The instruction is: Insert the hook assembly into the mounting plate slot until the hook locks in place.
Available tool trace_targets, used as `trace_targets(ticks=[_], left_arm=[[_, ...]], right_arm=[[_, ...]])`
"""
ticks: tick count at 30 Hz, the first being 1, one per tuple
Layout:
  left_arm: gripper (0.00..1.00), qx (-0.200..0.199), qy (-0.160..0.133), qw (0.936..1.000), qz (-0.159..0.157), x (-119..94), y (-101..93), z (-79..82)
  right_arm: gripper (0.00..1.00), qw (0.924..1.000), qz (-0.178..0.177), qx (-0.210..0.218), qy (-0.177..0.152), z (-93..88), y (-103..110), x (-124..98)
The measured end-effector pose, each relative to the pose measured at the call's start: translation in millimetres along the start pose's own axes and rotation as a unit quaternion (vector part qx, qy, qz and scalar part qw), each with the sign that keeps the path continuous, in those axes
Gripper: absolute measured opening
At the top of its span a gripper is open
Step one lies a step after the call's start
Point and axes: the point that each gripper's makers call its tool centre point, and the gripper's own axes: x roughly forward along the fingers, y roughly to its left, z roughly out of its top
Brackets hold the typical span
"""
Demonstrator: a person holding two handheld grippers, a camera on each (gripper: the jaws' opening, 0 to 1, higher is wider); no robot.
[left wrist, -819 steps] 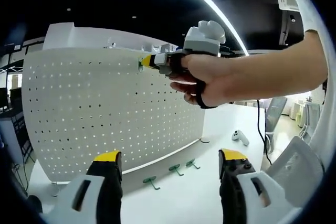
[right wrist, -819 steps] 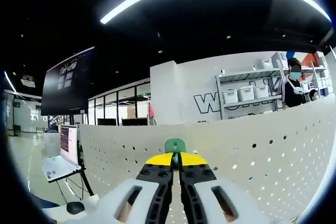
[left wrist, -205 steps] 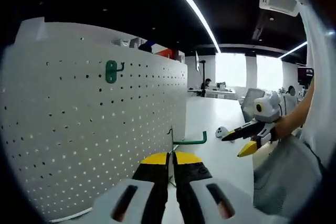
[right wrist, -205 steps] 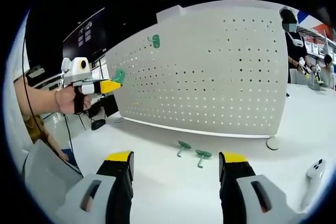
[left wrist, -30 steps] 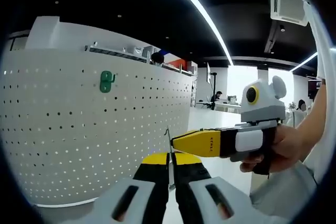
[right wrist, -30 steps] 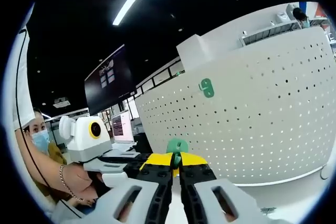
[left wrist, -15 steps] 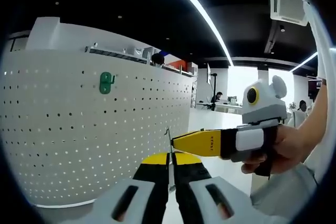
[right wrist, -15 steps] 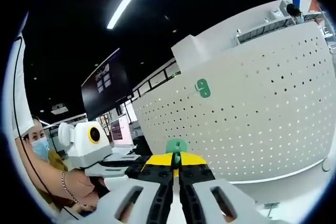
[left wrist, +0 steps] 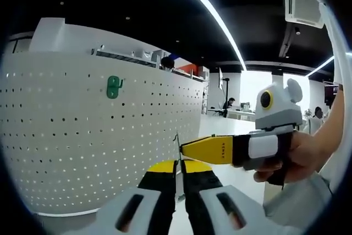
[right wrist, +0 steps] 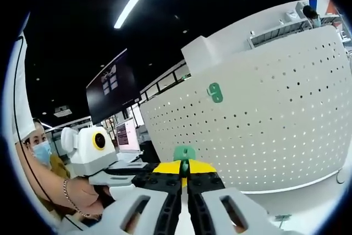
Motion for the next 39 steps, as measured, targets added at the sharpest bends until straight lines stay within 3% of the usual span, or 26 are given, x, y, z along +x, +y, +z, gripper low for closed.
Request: trace_targets(ticks=[5,11,23,34,39], left_arm=[[0.07,-0.004,0.003,1.0,-0.001,0.2,0.8,-3.5],[0.37,-0.027,0.017,0.9995,0.004,1.7,1.4,-10.2],[0.91,0.0,0.053,0.9985,0.012,8.7,0.1,-29.1],[0.87,0.004,0.059,0.9982,0.011,6.2,0.6,-29.8],[0.85,0.002,0.064,0.9979,0.009,5.5,0.1,-33.1]], right_arm=[[0.0,1.0,0.002,-0.005,0.001,0.2,1.4,0.0],[0.0,1.0,0.006,-0.004,0.0,1.7,3.0,0.7],[0.0,1.0,0.01,0.001,0.001,1.3,3.7,1.2],[0.0,1.0,0.008,-0.003,0.001,1.7,3.9,1.1],[0.0,0.9954,-0.014,-0.093,0.016,3.2,1.8,0.2]])
